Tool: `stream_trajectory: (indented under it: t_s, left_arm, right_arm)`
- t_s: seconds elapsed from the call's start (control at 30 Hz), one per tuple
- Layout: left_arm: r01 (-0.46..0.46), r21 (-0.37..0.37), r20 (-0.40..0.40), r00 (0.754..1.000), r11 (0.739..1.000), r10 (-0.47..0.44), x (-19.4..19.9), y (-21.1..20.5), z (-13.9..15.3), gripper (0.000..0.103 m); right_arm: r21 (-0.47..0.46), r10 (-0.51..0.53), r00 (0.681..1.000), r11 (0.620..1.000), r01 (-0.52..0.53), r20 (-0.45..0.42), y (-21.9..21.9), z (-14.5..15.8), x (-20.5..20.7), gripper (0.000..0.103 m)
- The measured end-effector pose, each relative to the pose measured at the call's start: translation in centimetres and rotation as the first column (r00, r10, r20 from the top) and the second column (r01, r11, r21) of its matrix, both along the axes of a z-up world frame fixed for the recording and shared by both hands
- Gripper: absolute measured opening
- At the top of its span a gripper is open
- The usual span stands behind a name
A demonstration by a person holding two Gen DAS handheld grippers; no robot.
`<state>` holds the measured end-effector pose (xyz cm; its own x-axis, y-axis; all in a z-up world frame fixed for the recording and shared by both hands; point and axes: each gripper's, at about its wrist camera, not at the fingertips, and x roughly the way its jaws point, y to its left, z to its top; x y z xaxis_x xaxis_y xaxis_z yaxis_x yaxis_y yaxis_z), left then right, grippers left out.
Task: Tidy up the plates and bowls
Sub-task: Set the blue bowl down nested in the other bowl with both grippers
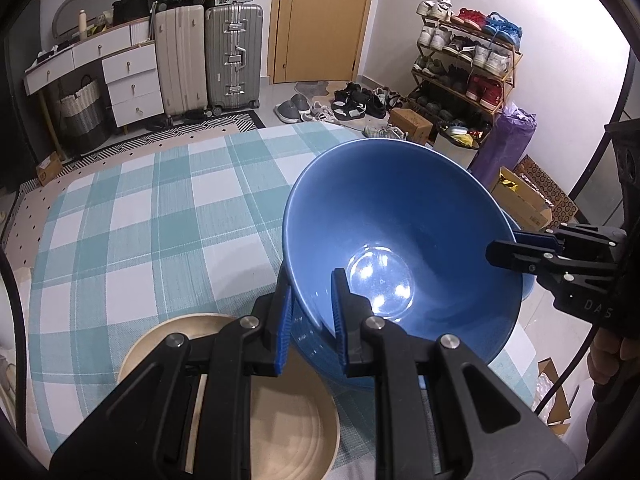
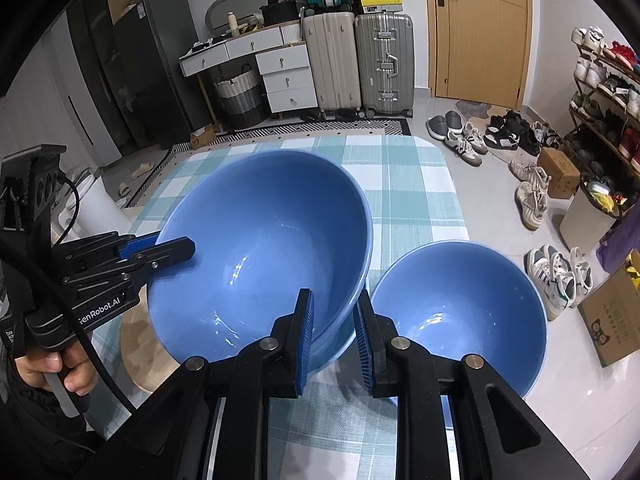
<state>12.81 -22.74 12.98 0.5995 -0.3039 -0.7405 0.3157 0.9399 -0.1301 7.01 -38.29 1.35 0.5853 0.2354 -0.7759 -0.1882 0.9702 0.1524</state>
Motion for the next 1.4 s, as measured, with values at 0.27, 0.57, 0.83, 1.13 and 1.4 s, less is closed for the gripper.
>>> stream_trajectory:
  t_s: [0.27,0.57,0.83,1.13,1.4]
  left_arm:
    - [-0.002,0.017,-0.008,1.000,1.000,0.002,1.0,0.4,-2.3,0.014]
    - [-0.006,0.061,0.003,1.000,0.998,0.006,1.9,0.5,-4.5,0.014]
    - [-0.006,0.098,0.019,1.000,0.995,0.005,2.3,0.4,-5.8,0.014]
    - [-0.012,0.145,0.024,1.000,0.989,0.009,2.3,0.1,-7.3,0.015]
    - [-0.017,0.173,0.030,0.999,0.985,0.012,2.5,0.2,-8.1,0.015]
  right_arm:
    - [-0.008,-0.001,1.000,1.000,0.001,-0.020,0.1,-1.7,0.6,0.021]
    - [-0.021,-0.002,0.999,1.000,0.001,-0.037,0.4,-3.2,1.1,0.021]
    - [-0.057,-0.006,0.999,0.998,0.003,-0.044,0.8,-4.0,1.3,0.022]
    - [-0.132,0.003,1.000,0.991,-0.007,-0.028,1.8,-4.9,1.1,0.023]
    - [-0.144,0.012,0.999,0.989,-0.017,-0.037,2.3,-5.4,1.1,0.024]
